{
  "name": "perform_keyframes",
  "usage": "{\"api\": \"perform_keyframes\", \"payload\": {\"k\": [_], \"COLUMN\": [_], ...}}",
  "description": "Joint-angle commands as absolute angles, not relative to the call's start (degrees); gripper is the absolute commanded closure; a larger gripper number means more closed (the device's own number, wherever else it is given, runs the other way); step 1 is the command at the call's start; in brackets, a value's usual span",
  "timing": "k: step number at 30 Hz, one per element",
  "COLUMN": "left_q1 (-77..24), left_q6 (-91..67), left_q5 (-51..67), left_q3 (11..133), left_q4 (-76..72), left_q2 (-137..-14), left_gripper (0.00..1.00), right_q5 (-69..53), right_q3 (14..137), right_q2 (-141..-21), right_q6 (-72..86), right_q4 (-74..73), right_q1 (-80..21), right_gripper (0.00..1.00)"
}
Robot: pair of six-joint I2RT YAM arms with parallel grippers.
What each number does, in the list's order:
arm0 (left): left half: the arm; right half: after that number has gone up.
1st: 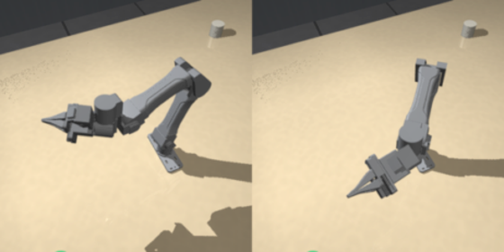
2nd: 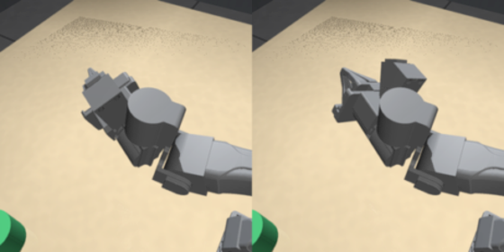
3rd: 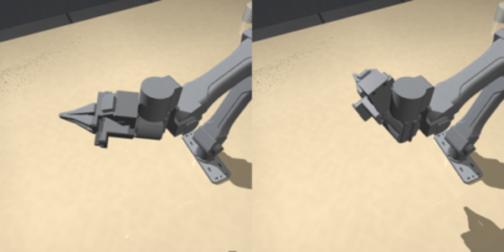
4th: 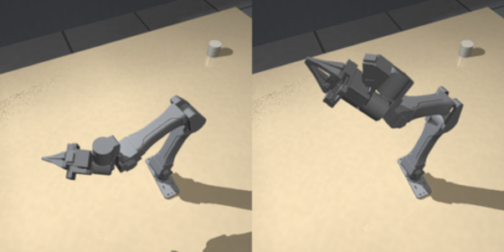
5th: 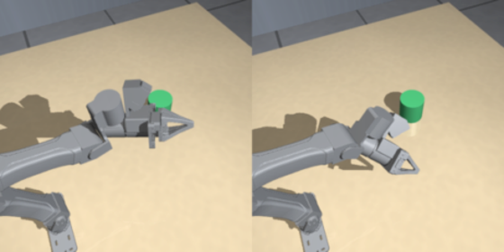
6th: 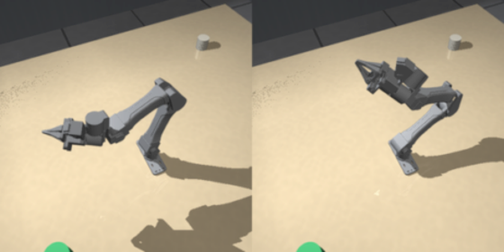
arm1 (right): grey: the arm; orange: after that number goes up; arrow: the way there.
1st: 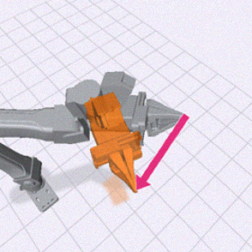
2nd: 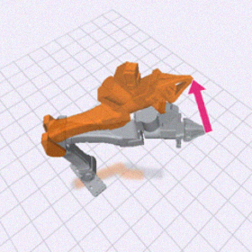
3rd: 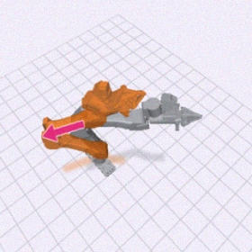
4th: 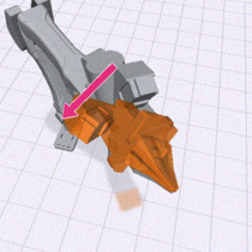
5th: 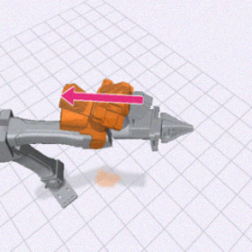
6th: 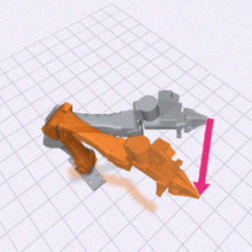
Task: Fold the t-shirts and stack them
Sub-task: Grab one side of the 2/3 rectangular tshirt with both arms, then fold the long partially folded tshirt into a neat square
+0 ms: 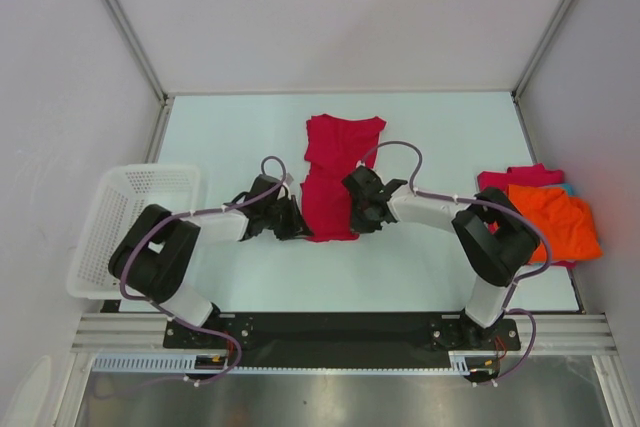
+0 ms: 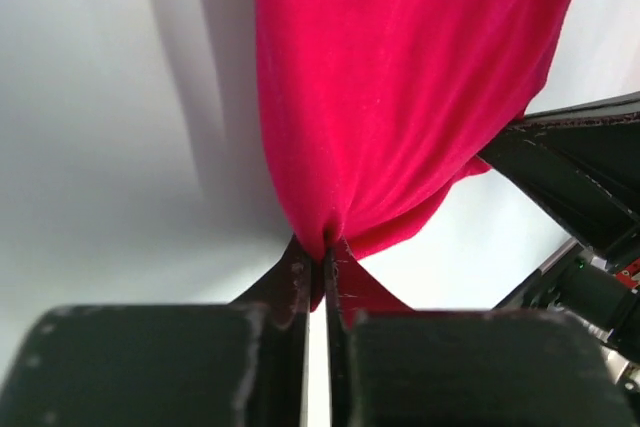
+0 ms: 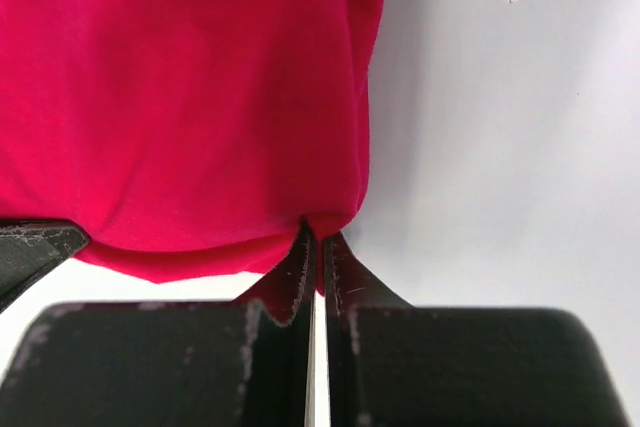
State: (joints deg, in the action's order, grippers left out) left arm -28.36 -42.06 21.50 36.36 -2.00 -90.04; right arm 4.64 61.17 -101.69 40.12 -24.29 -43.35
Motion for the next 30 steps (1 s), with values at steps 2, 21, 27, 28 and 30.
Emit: {"api": "perform_keyframes", "payload": {"k": [2, 21, 27, 28, 30], "left_q1": [-28.65, -29.09, -29.0, -29.0, -28.57], "left_q6": [-42.1, -42.63, -42.19, -41.75, -40.52], "left_q5": [23.82, 25.05, 22.76, 22.42, 22.32], "left_q3": [34.9, 32.6, 38.39, 39.63, 43.39], "left_q4": [-3.51, 22.75, 23.73, 23.38, 21.98], "left_q2": [-90.44, -55.03, -57.72, -59.31, -64.21], "left_gripper": [1.0, 1.0, 0.99, 0.99, 1.0], "right_q5": [7.91, 12.83, 15.38, 15.47, 15.56], "right_q3": [58.71, 57.92, 63.18, 64.24, 66.78], "right_q2": [-98.89, -77.52, -80.59, -81.64, -84.72], "right_q6": [39.9, 54.49, 51.6, 50.81, 47.47], "right_q4": [-28.21, -49.13, -49.92, -49.75, -48.53], "right_q1": [-43.94, -59.59, -58.1, -57.23, -54.42], "right_gripper": [1.0, 1.0, 1.0, 1.0, 1.0]}}
